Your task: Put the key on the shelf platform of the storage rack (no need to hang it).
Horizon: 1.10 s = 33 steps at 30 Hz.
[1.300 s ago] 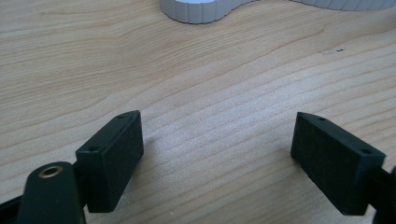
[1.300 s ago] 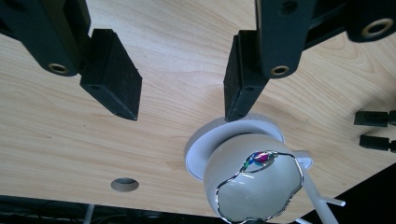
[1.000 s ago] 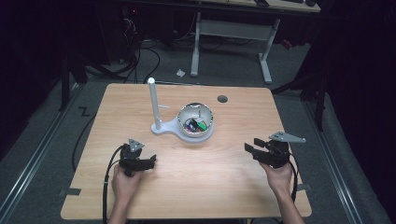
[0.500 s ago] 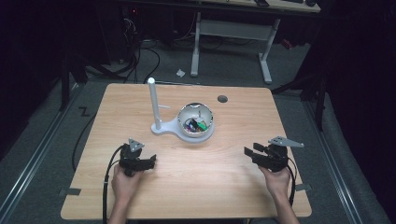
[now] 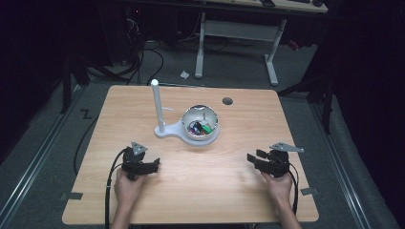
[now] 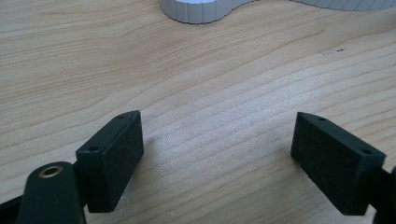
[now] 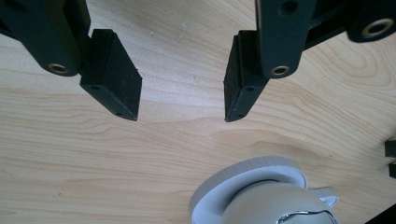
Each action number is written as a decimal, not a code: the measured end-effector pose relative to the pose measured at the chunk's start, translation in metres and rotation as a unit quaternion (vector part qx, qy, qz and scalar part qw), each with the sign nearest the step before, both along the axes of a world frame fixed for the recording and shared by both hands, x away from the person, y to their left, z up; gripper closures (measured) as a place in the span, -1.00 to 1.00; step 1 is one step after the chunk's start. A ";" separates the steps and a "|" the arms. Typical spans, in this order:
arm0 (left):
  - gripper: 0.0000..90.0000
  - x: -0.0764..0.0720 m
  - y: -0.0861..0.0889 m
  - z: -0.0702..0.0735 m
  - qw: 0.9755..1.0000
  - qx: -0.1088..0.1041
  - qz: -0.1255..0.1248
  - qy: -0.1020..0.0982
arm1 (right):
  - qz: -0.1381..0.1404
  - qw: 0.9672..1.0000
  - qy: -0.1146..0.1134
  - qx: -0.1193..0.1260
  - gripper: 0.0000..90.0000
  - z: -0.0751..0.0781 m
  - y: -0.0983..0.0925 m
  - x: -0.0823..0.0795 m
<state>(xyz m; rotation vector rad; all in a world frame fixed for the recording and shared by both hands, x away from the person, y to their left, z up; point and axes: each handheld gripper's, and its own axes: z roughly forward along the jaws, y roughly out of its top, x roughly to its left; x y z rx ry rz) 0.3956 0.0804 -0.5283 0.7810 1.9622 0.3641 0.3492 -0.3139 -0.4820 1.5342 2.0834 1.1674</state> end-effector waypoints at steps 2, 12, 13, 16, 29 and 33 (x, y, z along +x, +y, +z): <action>-0.61 0.000 0.000 0.000 1.000 0.000 0.000 0.000 | 0.000 1.000 0.003 0.000 0.04 -0.003 0.000 0.001; -0.61 0.000 0.000 0.000 1.000 -0.003 0.004 0.001 | -0.003 1.000 0.016 0.004 0.04 -0.017 0.003 0.004; -0.61 0.000 0.000 0.000 1.000 -0.002 0.003 0.001 | -0.004 1.000 0.018 0.004 0.04 -0.019 0.004 0.004; -0.61 0.000 0.000 0.000 1.000 -0.001 0.002 0.000 | -0.005 1.000 0.023 0.000 0.03 -0.024 0.004 0.005; -0.61 0.000 0.000 0.000 1.000 -0.002 0.003 0.001 | -0.006 0.999 0.026 -0.038 -0.02 -0.036 0.014 0.006; -0.61 0.000 0.000 0.000 1.000 0.000 0.002 -0.001 | -0.002 0.998 0.019 -0.055 -0.03 -0.037 0.018 0.005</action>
